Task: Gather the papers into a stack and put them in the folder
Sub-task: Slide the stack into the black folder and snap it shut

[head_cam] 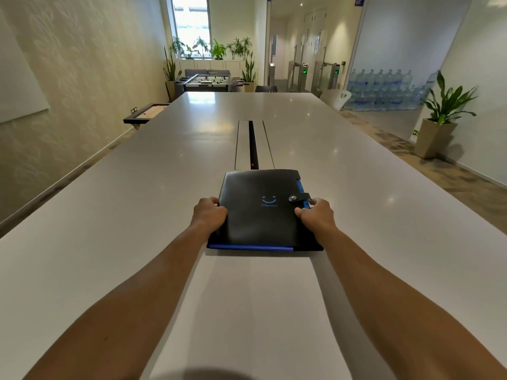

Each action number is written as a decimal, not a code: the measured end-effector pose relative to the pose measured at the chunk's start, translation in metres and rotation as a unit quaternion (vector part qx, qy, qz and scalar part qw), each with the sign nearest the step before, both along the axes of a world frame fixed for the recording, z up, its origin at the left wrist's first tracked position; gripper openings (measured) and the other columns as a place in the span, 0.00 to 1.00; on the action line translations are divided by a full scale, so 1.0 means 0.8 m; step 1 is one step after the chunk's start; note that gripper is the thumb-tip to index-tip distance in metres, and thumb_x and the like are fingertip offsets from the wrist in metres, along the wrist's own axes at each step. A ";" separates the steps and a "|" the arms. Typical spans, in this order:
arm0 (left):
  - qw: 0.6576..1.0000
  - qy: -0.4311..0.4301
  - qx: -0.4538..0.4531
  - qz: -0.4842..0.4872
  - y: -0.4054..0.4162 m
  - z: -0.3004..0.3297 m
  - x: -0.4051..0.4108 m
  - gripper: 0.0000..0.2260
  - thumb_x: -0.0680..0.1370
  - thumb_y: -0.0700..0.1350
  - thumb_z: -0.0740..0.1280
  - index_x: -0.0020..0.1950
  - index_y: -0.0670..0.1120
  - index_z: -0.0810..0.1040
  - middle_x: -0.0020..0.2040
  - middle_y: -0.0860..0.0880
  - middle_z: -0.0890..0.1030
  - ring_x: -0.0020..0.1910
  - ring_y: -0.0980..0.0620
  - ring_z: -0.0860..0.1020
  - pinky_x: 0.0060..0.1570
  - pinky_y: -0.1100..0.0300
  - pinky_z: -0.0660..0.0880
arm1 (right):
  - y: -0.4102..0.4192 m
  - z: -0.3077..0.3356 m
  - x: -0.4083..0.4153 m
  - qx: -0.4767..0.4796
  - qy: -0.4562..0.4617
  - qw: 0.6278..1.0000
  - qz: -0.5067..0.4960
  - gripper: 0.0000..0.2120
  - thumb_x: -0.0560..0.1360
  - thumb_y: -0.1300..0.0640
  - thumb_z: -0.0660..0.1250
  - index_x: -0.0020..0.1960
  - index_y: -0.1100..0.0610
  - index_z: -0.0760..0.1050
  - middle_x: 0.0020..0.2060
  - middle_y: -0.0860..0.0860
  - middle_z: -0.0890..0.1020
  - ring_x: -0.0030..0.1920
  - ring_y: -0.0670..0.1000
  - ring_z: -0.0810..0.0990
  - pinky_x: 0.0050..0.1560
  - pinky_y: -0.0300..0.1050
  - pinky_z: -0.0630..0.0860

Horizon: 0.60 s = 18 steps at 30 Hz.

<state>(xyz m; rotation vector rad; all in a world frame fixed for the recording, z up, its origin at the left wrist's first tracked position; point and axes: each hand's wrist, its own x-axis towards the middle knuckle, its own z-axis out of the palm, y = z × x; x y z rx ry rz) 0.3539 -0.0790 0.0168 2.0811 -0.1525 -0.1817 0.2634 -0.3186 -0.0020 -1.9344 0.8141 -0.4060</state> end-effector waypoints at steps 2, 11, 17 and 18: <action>0.999 -0.019 0.037 0.005 -0.009 -0.010 0.008 0.13 0.75 0.37 0.63 0.58 0.43 0.80 0.49 0.47 0.79 0.46 0.48 0.76 0.43 0.59 0.71 | -0.007 -0.008 0.014 -0.050 0.027 0.998 0.010 0.20 0.75 0.56 0.70 0.64 0.62 0.72 0.57 0.58 0.79 0.50 0.54 0.75 0.48 0.46 0.72; 0.964 -0.139 0.228 0.007 -0.028 -0.026 0.015 0.13 0.78 0.41 0.62 0.59 0.39 0.78 0.55 0.39 0.77 0.54 0.41 0.74 0.47 0.55 0.73 | -0.003 -0.026 0.037 -0.197 0.042 0.979 0.015 0.17 0.76 0.55 0.69 0.61 0.62 0.75 0.56 0.59 0.79 0.55 0.57 0.78 0.48 0.44 0.72; 0.941 -0.175 0.289 -0.006 -0.037 -0.037 0.022 0.13 0.82 0.42 0.58 0.62 0.40 0.77 0.61 0.38 0.73 0.61 0.38 0.70 0.57 0.47 0.72 | -0.004 -0.033 0.042 -0.245 0.039 0.969 0.014 0.18 0.78 0.51 0.67 0.62 0.62 0.75 0.58 0.60 0.76 0.58 0.57 0.76 0.57 0.47 0.73; 0.939 -0.176 0.295 -0.007 -0.037 -0.036 0.023 0.13 0.82 0.42 0.58 0.62 0.40 0.77 0.61 0.38 0.73 0.61 0.38 0.70 0.56 0.47 0.72 | -0.002 -0.034 0.042 -0.263 0.045 0.964 0.008 0.18 0.79 0.50 0.65 0.62 0.61 0.76 0.58 0.60 0.76 0.58 0.58 0.75 0.57 0.48 0.73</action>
